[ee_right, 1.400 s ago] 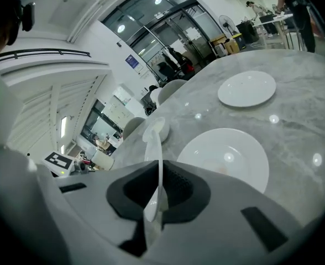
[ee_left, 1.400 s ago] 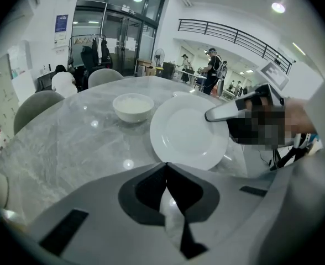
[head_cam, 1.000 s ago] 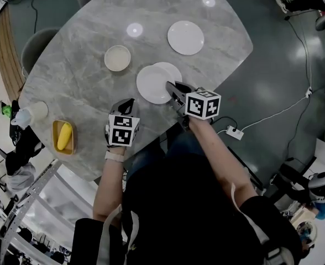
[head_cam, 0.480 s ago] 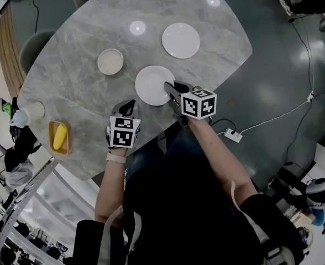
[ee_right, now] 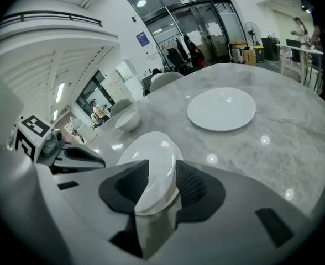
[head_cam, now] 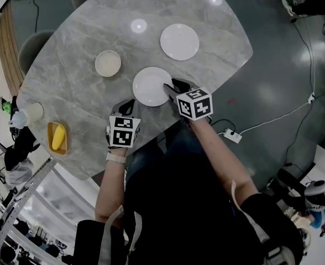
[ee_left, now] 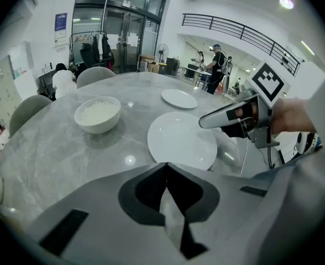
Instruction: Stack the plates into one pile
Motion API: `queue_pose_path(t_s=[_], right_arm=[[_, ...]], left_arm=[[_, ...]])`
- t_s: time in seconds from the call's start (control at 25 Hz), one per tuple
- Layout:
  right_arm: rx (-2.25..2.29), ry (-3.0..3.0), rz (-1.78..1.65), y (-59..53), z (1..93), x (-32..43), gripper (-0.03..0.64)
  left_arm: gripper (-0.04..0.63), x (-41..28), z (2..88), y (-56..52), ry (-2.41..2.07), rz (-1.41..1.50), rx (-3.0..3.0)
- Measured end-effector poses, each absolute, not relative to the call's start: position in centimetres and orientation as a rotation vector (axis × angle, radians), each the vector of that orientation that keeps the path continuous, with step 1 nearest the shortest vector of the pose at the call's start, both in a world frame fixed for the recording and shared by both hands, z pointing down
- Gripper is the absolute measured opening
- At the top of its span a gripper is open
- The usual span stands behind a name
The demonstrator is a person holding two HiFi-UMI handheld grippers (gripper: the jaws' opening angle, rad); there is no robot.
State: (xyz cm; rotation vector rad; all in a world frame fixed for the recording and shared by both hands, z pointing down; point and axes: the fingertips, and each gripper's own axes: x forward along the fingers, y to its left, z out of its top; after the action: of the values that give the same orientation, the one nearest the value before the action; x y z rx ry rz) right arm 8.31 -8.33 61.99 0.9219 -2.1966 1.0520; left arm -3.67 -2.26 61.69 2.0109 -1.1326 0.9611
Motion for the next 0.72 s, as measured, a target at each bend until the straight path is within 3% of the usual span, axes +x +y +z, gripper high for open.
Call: queue_pose_path(t_s=[0.72], right_arm=[[0.978, -2.248, 0.978, -10.5, 59.5, 12.6, 0.15]], left_arm=[[0.008, -0.4, 60.6, -4.6, -1.165, 0.964, 2.035]])
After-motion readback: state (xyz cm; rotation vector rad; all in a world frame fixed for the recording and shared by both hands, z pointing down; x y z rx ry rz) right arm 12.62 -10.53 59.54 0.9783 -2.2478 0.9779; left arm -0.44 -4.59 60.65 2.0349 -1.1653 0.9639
